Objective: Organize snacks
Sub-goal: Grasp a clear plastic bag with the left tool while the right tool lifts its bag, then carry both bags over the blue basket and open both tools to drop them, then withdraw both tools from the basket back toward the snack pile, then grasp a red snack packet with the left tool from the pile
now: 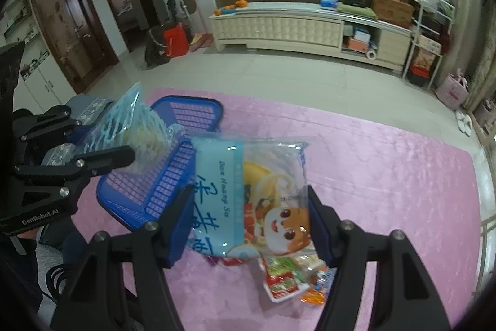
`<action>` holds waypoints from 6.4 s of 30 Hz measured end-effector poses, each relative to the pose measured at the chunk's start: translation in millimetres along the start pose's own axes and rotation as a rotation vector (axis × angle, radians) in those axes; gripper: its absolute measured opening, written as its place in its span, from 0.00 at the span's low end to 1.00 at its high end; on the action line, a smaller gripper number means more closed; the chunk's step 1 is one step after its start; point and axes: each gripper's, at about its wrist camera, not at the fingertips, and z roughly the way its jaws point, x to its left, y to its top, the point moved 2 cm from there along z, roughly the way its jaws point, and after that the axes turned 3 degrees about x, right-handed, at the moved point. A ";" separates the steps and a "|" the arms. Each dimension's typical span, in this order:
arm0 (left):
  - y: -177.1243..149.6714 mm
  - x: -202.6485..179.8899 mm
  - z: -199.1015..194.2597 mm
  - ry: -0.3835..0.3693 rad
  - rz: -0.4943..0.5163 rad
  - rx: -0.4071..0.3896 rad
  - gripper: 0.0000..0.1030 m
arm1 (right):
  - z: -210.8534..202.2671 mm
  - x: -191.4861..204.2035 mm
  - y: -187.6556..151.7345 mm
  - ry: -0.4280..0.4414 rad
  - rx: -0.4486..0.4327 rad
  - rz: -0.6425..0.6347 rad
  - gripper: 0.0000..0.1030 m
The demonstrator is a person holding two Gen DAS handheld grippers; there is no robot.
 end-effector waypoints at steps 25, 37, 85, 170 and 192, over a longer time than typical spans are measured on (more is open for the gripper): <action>-15.5 105.7 45.9 0.049 -0.132 0.083 0.29 | 104.2 77.1 57.1 0.097 0.117 -0.086 0.68; -13.3 123.6 80.2 0.019 -0.161 0.122 0.29 | 130.7 76.1 75.7 0.095 0.153 -0.088 0.69; -39.8 71.1 -40.6 0.110 -0.157 -0.114 0.78 | 18.3 100.7 42.1 0.026 -0.081 -0.148 0.91; -73.0 -138.5 185.9 -0.212 -0.323 0.316 0.45 | 22.2 -134.3 -177.7 -0.192 0.021 0.193 1.00; -82.5 -131.0 163.2 -0.245 -0.306 0.283 0.13 | 20.7 -140.3 -187.9 -0.169 0.079 0.259 1.00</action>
